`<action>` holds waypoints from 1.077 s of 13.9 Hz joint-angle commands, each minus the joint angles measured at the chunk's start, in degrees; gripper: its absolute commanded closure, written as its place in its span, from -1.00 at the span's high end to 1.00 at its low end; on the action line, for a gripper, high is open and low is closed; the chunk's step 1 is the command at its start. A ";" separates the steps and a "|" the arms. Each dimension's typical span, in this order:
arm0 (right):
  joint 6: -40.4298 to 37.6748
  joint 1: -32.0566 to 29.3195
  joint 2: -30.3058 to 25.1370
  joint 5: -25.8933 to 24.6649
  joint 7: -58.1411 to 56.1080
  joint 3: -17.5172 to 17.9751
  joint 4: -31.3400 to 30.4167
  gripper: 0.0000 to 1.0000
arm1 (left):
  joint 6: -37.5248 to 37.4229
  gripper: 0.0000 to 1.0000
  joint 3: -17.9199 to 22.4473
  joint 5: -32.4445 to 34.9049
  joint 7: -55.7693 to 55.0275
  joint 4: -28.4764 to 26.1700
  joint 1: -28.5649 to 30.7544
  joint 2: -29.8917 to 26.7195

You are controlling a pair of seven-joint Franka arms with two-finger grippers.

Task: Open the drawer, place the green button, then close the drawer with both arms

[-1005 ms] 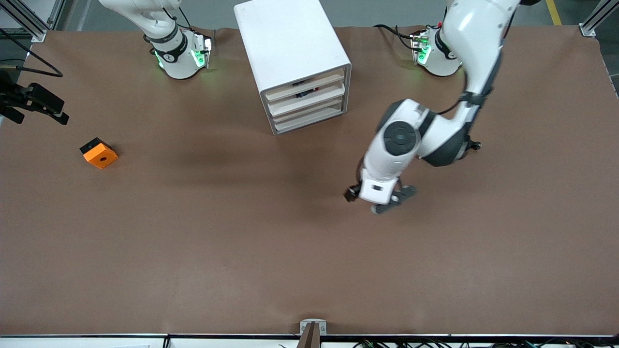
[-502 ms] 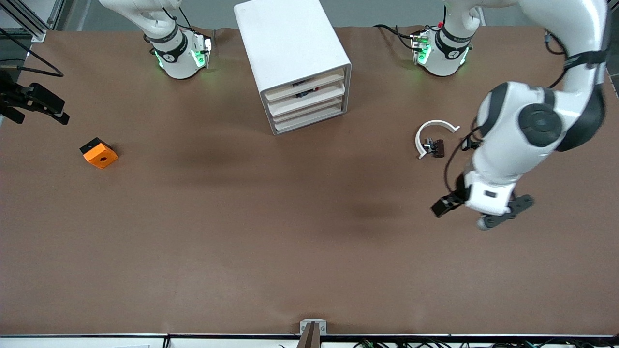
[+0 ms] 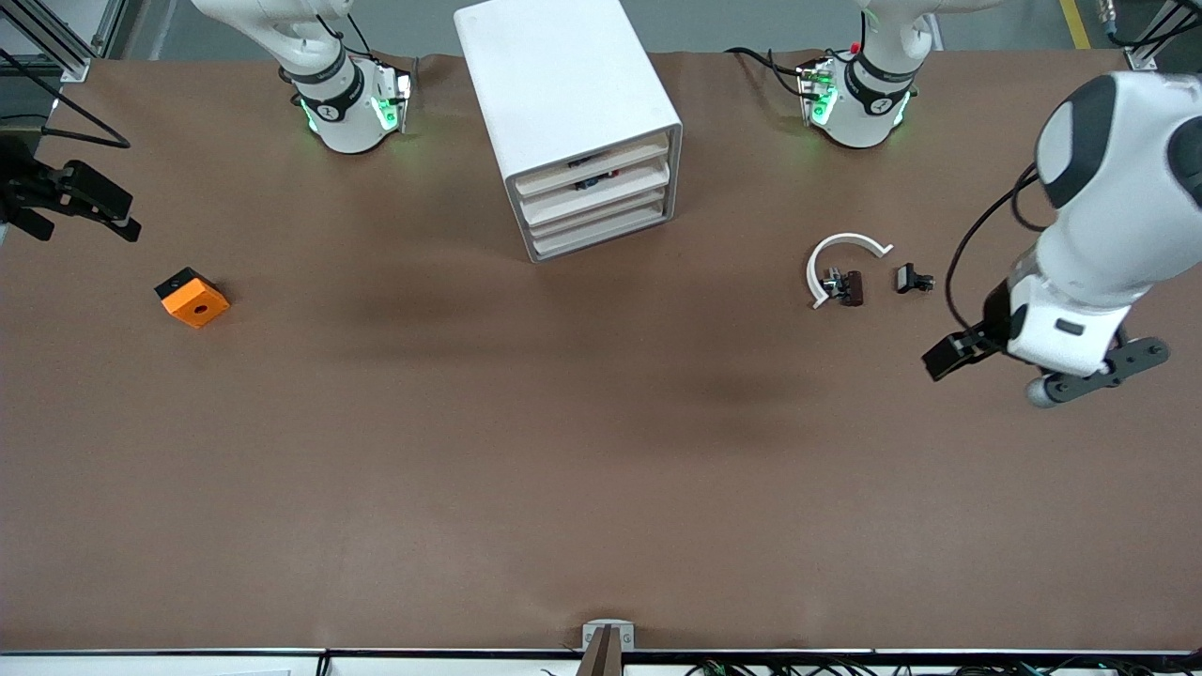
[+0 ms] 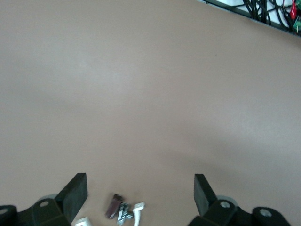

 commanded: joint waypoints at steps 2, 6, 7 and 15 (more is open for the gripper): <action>-0.64 0.95 0.19 -0.39 -0.32 0.03 0.77 1.00 | -7.23 1.00 -0.57 -4.36 9.79 0.65 4.12 -4.43; -0.64 1.30 0.54 -0.57 -0.32 0.03 0.68 1.00 | -11.62 1.00 -0.48 -6.57 14.81 0.56 5.97 -8.39; -0.64 1.30 0.54 -0.57 -0.32 0.03 0.68 1.00 | -12.86 1.00 -0.48 -6.57 15.42 0.65 5.97 -8.83; -0.64 1.74 0.54 -0.74 -0.32 0.03 0.77 1.00 | -18.93 1.00 8.39 -6.48 19.73 -1.19 -2.73 -13.84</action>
